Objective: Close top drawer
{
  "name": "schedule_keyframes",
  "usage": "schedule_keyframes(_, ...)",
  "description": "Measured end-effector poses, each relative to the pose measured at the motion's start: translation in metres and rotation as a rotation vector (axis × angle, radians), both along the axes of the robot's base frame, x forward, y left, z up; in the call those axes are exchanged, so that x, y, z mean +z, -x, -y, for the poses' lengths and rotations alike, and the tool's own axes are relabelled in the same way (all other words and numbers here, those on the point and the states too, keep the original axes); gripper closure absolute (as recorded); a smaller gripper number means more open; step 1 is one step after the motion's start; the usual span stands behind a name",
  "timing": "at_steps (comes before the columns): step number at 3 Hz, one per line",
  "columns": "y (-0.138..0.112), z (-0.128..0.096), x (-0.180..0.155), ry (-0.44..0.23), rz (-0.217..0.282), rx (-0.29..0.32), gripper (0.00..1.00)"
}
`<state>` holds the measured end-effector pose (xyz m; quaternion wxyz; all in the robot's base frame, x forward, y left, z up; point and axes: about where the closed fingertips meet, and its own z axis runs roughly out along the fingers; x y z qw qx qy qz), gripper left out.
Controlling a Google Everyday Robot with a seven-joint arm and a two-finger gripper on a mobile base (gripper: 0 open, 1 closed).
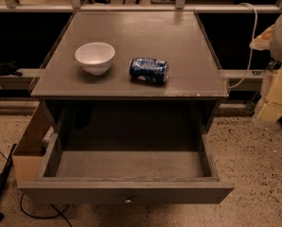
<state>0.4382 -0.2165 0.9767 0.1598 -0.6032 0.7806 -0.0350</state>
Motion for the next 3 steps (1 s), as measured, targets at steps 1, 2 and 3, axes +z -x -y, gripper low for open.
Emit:
schedule_keyframes(1, 0.003, 0.000, -0.001, -0.006, 0.003, -0.001, 0.00)
schedule_keyframes(2, 0.014, 0.002, -0.004, -0.029, 0.013, -0.004, 0.00)
schedule_keyframes(3, 0.039, 0.006, -0.014, -0.112, 0.046, -0.018, 0.00)
